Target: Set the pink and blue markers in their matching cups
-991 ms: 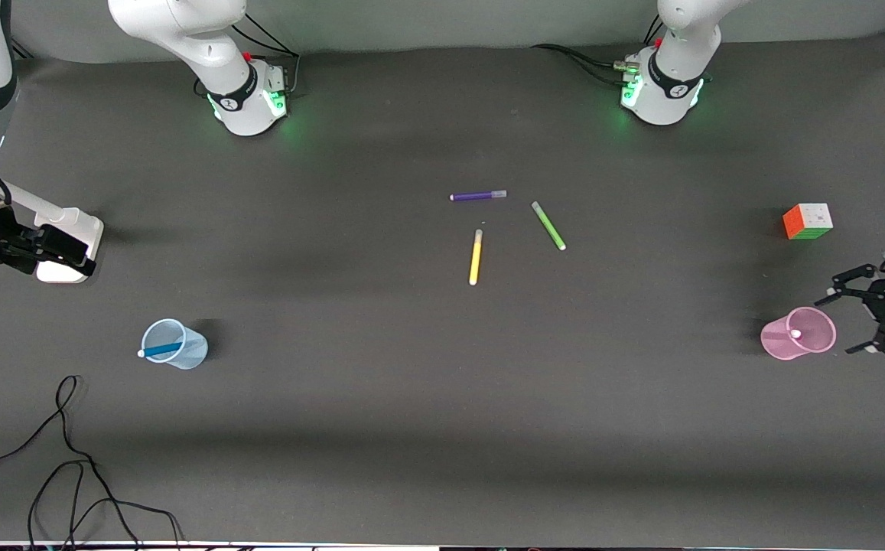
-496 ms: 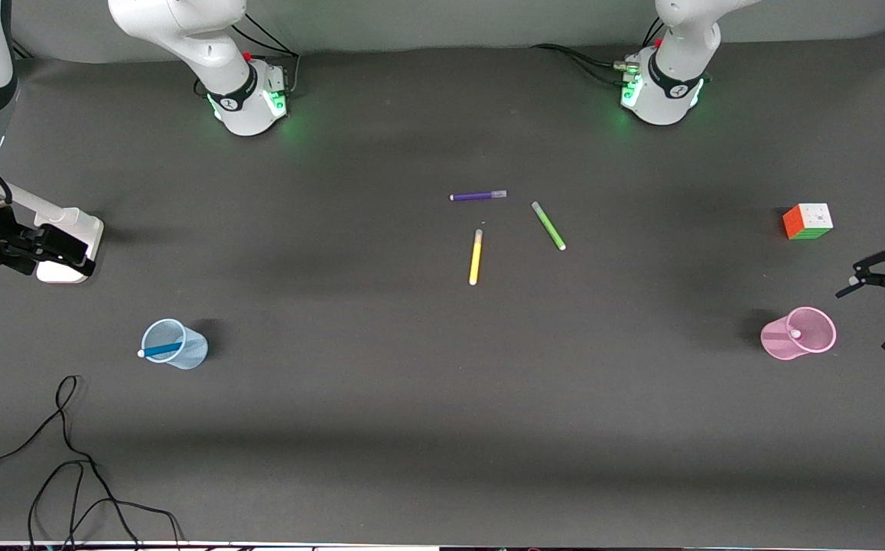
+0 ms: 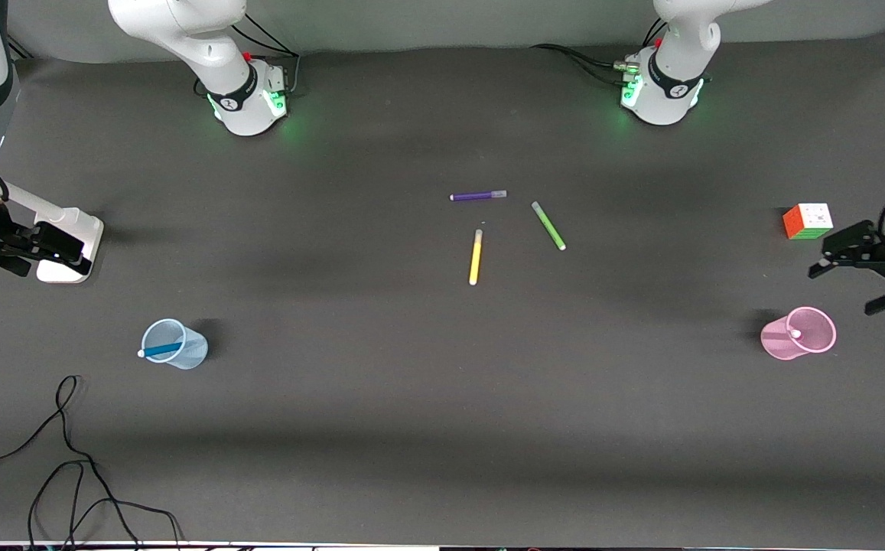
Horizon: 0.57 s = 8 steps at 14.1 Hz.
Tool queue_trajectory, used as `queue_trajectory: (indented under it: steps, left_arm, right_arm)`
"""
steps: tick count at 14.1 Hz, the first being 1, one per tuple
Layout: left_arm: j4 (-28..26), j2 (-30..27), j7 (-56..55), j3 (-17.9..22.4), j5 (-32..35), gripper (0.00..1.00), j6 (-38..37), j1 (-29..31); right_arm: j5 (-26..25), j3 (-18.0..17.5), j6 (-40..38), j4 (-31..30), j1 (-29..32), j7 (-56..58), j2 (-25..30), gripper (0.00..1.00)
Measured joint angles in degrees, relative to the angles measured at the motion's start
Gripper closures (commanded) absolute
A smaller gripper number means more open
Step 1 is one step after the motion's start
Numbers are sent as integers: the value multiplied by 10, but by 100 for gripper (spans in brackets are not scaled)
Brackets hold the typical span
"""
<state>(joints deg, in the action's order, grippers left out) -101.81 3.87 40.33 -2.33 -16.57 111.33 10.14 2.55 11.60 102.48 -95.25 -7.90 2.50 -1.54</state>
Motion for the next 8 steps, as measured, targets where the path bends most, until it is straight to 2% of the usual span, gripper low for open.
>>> queue_trajectory:
  steps: [5, 8]
  left_arm:
    - [8, -17, -249, -2, 76, 0, -60, -73]
    - [32, -24, -339, -9, 140, 0, -158, -103]
  right_arm:
    - [0, 1, 2, 3, -1, 13, 1, 0]
    - [0, 1, -1, 3, -2, 15, 3, 0]
